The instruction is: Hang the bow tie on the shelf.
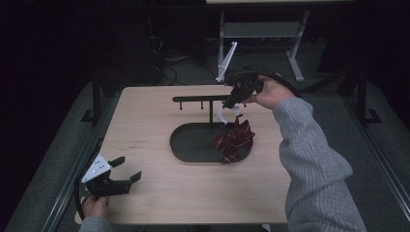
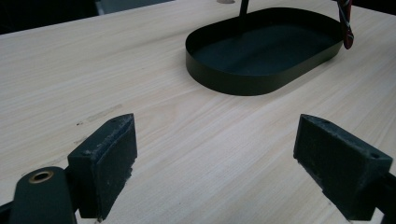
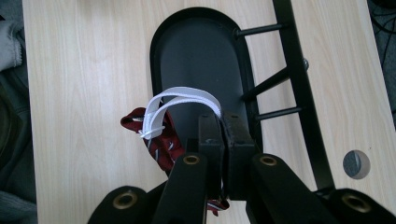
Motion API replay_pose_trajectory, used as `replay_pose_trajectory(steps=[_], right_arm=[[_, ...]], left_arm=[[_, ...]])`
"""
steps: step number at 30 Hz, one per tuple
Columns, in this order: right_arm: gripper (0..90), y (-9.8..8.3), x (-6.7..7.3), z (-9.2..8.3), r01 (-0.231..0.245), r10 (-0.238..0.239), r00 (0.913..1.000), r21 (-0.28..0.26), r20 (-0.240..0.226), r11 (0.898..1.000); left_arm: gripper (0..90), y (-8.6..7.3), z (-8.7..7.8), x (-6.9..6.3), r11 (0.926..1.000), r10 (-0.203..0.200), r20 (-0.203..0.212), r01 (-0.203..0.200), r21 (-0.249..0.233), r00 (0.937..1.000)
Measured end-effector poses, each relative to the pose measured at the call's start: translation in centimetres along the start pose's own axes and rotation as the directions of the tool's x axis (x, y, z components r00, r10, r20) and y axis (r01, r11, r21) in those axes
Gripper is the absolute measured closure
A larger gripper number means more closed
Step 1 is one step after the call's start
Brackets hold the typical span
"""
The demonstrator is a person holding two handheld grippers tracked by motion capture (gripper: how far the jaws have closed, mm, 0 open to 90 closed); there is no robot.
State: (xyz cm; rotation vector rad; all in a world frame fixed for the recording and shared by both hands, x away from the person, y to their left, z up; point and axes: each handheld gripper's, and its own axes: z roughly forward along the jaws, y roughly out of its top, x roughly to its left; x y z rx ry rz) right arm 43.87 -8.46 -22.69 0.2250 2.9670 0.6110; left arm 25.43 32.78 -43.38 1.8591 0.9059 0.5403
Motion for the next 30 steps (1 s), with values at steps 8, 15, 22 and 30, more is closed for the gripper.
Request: replay_pose_trajectory(steps=[8, 15, 22, 30], right_arm=[[87.4, 0.6, -1.2, 0.3, -0.019, 0.019, 0.9998, 0.000, -0.009, 1.000], [87.4, 0.9, -2.3, 0.8, -0.035, 0.036, 0.9992, 0.019, -0.019, 0.999], [87.4, 1.1, -3.5, 1.6, -0.055, 0.056, 0.9983, 0.023, -0.018, 0.998], [87.2, 1.0, -4.7, 2.5, -0.085, 0.086, 0.9961, 0.033, -0.021, 0.996]], left_arm=[[13.1, 0.0, 0.0, 0.0, 1.0000, 0.001, 0.000, -0.001, 0.003, 1.0000], [13.1, 0.0, 0.0, 0.0, 1.0000, -0.001, 0.000, 0.001, -0.002, 1.0000], [13.1, -0.1, -0.1, 0.0, 1.0000, 0.001, -0.007, -0.001, 0.001, 1.0000], [13.1, -0.2, -0.2, 0.1, 1.0000, 0.000, -0.015, 0.000, -0.003, 0.9999]])
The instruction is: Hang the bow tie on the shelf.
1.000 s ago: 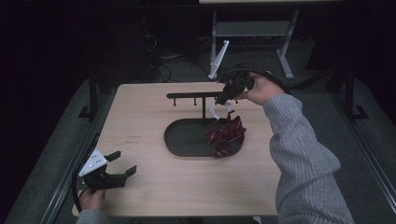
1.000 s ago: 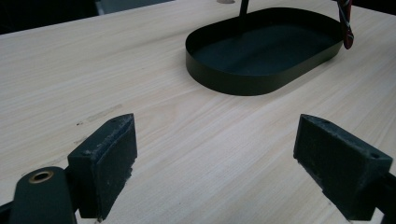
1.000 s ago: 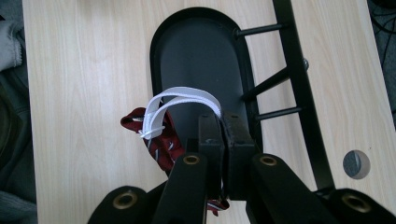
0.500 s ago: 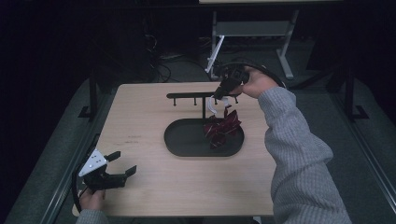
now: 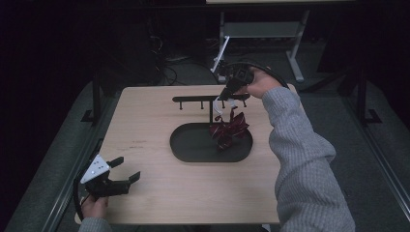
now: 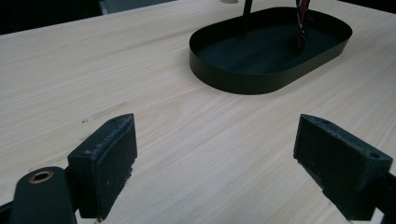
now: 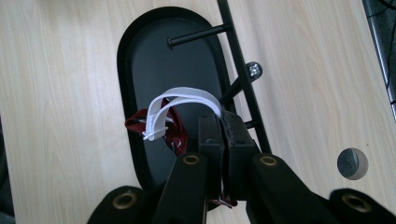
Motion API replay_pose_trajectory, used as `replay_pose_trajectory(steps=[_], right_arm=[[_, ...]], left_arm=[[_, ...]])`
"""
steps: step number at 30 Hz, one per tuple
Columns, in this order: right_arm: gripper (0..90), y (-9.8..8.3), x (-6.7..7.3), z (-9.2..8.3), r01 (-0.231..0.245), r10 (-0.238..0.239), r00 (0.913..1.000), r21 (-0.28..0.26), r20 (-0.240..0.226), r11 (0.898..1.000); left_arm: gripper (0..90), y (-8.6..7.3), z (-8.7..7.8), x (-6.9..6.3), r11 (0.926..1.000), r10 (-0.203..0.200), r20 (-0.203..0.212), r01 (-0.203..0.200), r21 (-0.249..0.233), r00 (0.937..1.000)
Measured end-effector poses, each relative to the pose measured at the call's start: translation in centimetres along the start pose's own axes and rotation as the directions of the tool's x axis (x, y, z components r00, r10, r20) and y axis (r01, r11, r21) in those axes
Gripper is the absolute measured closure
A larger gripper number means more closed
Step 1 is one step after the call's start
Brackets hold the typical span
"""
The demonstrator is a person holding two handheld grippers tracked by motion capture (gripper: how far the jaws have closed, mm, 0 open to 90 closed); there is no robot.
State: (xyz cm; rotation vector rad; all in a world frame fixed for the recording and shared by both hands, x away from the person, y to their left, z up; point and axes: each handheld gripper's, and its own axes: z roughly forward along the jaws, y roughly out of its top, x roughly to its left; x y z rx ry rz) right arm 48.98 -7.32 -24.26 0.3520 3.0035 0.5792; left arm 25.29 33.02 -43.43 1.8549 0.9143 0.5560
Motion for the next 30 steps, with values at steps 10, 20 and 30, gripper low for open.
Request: replay_pose_trajectory(steps=[10, 20, 30], right_arm=[[87.1, -0.1, -1.1, 0.8, -0.031, 0.031, 0.9995, 0.014, 0.012, 0.999], [86.9, -0.6, -1.5, 1.2, -0.047, 0.047, 0.9988, 0.022, 0.017, 0.999], [82.5, -0.6, -1.0, 1.6, -0.042, 0.039, 0.9983, 0.055, 0.044, 0.998]], left_arm=[[13.1, 0.0, 0.0, -0.1, 1.0000, 0.001, 0.005, -0.001, 0.002, 1.0000], [13.1, 0.0, -0.1, -0.1, 1.0000, 0.000, 0.004, 0.000, -0.002, 1.0000], [13.1, 0.0, 0.0, -0.1, 1.0000, 0.000, 0.001, 0.000, -0.003, 1.0000]])
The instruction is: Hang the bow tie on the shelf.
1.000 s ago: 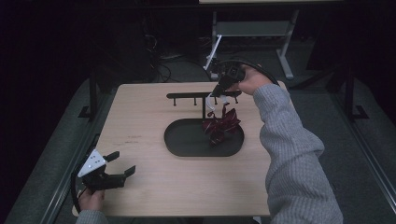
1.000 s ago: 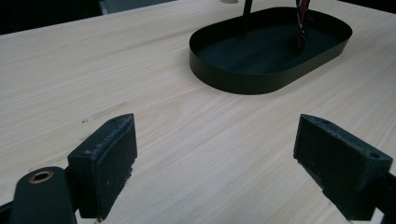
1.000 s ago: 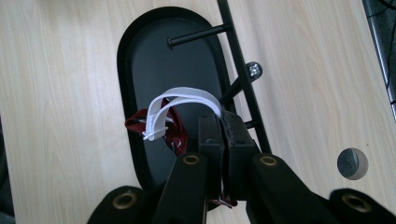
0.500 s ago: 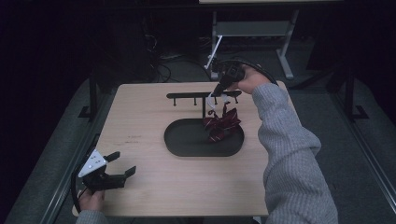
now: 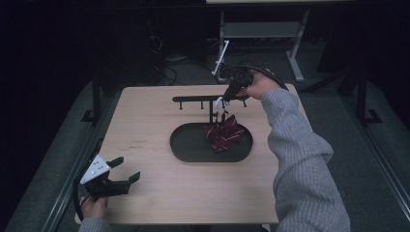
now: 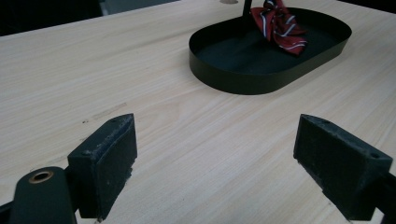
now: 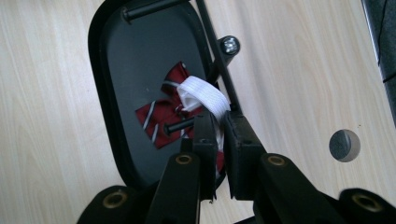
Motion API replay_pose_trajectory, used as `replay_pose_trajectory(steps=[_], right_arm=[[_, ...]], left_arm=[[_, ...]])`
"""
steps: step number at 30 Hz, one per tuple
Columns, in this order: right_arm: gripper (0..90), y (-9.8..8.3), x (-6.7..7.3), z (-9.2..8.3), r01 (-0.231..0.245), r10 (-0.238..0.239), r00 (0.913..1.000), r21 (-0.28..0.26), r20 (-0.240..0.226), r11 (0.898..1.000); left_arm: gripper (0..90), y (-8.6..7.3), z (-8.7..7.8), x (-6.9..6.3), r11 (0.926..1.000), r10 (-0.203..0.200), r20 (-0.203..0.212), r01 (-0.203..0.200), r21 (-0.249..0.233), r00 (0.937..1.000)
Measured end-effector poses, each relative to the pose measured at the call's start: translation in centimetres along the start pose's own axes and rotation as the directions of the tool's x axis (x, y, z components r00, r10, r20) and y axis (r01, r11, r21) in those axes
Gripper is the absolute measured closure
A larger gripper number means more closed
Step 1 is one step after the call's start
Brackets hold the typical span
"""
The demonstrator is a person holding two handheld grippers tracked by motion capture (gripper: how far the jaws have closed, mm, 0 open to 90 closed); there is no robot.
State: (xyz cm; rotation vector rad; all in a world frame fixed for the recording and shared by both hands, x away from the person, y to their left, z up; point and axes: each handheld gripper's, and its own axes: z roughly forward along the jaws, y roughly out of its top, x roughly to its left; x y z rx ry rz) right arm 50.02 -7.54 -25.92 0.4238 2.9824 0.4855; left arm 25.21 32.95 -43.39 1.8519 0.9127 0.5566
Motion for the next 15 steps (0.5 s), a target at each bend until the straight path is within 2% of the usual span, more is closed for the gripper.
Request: replay_pose_trajectory(steps=[15], right_arm=[[76.4, -0.63, 0.40, -0.65, -0.010, 0.009, 0.9998, -0.029, -0.015, 1.000]], left_arm=[[13.1, 0.03, -0.01, -0.04, 1.0000, 0.001, 0.004, -0.001, 0.001, 1.0000]])
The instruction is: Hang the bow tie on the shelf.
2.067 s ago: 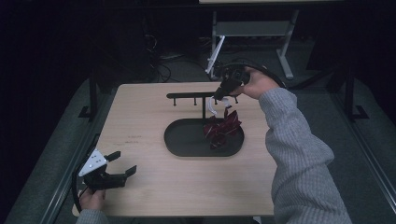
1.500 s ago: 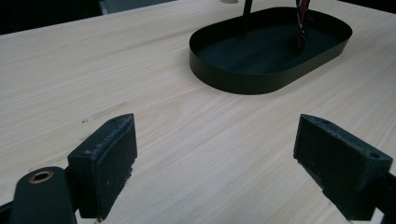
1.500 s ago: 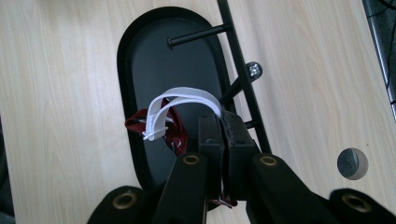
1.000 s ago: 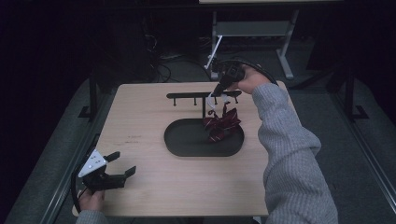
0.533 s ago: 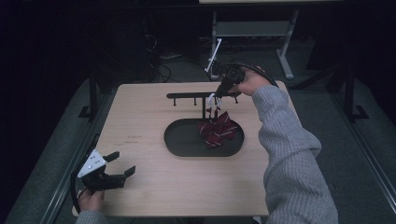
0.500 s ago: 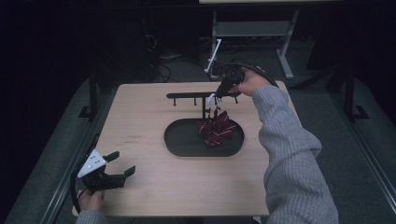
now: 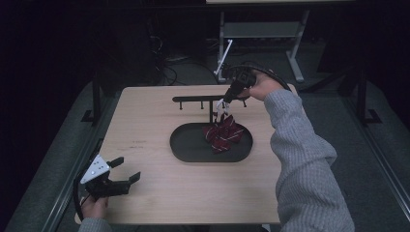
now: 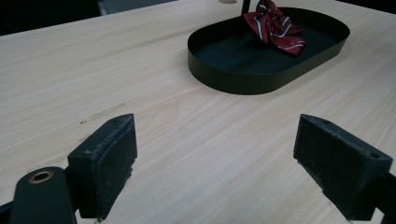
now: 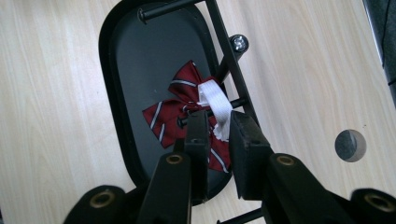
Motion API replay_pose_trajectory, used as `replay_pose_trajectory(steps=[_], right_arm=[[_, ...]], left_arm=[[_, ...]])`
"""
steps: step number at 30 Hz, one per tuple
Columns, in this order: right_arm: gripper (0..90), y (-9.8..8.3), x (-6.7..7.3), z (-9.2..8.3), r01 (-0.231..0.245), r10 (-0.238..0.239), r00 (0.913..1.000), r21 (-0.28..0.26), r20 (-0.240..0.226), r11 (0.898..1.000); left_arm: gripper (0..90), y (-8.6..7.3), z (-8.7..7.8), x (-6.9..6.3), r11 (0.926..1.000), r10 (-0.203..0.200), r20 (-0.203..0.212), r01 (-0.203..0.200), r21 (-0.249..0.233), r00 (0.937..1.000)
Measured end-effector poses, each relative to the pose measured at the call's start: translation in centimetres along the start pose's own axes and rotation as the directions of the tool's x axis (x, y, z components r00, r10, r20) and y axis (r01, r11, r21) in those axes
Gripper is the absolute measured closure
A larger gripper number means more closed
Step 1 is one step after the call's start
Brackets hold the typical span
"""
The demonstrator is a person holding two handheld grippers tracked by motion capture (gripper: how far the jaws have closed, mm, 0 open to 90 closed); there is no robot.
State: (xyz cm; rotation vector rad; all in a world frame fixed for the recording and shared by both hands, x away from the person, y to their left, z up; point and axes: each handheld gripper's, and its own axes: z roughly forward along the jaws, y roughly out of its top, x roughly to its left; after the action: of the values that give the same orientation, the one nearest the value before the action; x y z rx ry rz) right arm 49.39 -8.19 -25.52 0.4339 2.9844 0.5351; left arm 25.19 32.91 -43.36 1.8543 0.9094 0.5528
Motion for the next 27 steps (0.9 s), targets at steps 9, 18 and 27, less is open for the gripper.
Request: replay_pose_trajectory(steps=[9, 18, 27], right_arm=[[73.9, -0.30, 0.25, -0.04, 0.000, 0.000, 1.0000, -0.025, -0.010, 1.000], [72.0, -0.70, 0.50, -0.01, -0.005, 0.004, 0.9999, -0.035, -0.015, 0.999], [68.1, -1.07, 0.68, -0.57, -0.019, 0.018, 0.9998, -0.055, -0.011, 0.998]], left_arm=[[13.1, -0.01, 0.04, 0.03, 1.0000, 0.002, -0.002, -0.002, 0.001, 1.0000], [13.1, -0.01, 0.12, -0.02, 1.0000, 0.004, 0.004, -0.004, 0.003, 1.0000], [13.1, -0.04, 0.06, -0.01, 1.0000, 0.005, 0.002, -0.005, 0.005, 1.0000]])
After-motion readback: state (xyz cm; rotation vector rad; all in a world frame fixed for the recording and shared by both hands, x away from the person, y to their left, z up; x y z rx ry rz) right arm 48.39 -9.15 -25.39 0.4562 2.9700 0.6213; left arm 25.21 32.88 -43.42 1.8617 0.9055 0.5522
